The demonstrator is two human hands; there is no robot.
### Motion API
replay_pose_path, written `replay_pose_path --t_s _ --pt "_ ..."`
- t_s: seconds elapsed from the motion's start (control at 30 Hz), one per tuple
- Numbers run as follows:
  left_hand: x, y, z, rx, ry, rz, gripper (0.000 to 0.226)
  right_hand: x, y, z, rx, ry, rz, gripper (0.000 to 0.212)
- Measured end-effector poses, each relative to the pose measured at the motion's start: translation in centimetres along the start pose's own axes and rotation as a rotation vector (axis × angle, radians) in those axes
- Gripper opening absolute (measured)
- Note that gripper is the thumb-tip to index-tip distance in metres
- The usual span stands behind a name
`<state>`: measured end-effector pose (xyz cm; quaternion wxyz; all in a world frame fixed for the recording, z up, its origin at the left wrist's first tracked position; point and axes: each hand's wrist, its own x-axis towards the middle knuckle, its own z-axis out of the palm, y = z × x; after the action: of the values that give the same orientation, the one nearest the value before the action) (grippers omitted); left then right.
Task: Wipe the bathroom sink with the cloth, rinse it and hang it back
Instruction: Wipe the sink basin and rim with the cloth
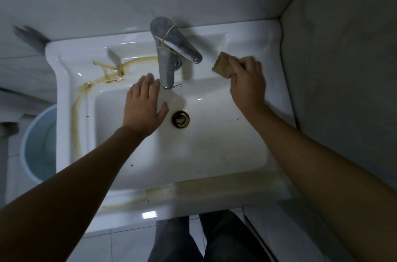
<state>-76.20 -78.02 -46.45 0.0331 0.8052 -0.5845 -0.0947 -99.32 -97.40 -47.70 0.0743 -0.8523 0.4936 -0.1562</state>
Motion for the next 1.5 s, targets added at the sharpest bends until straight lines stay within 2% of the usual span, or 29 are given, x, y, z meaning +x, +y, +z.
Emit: replay_pose_path --t_s 0.13,0.27,0.47,0.67,0.9,1.13,1.3,1.5 --pt "0.2 -0.5 -0.6 -0.009 -0.029 0.013 0.066 1.3 -2.0 0.9 -0.049 -0.014 -0.187 0.046" --pt "-0.3 -0.9 -1.3 0.011 -0.076 0.045 0.062 2.4 0.0 -0.2 -0.139 -0.079 -0.329 0.049" --pt "-4.8 2.9 -1.7 -0.085 -0.148 -0.014 0.051 -1.7 5.5 -4.0 -0.148 -0.129 -0.216 0.051" --pt "-14.1 5.8 -1.4 -0.184 -0.224 -0.004 0.057 -8.6 5.4 -6.8 -0.148 -0.220 -0.070 0.056" --pt "-22.7 3.5 -1.6 -0.165 -0.213 -0.089 0.056 -16.2 5.1 -9.2 -0.125 -0.278 0.014 0.055" --pt "-27.3 -0.9 -2.5 -0.089 -0.125 -0.139 0.055 -21.0 4.1 -10.6 -0.151 -0.460 0.075 0.044" --pt "-29.6 -5.1 -3.2 -0.055 -0.075 -0.206 0.064 -22.8 0.9 -10.2 -0.203 -0.536 0.212 0.042" --pt "-31.2 -8.0 -2.7 -0.073 -0.019 -0.047 0.063 -24.6 -8.3 -9.2 -0.114 -0.601 0.098 0.051"
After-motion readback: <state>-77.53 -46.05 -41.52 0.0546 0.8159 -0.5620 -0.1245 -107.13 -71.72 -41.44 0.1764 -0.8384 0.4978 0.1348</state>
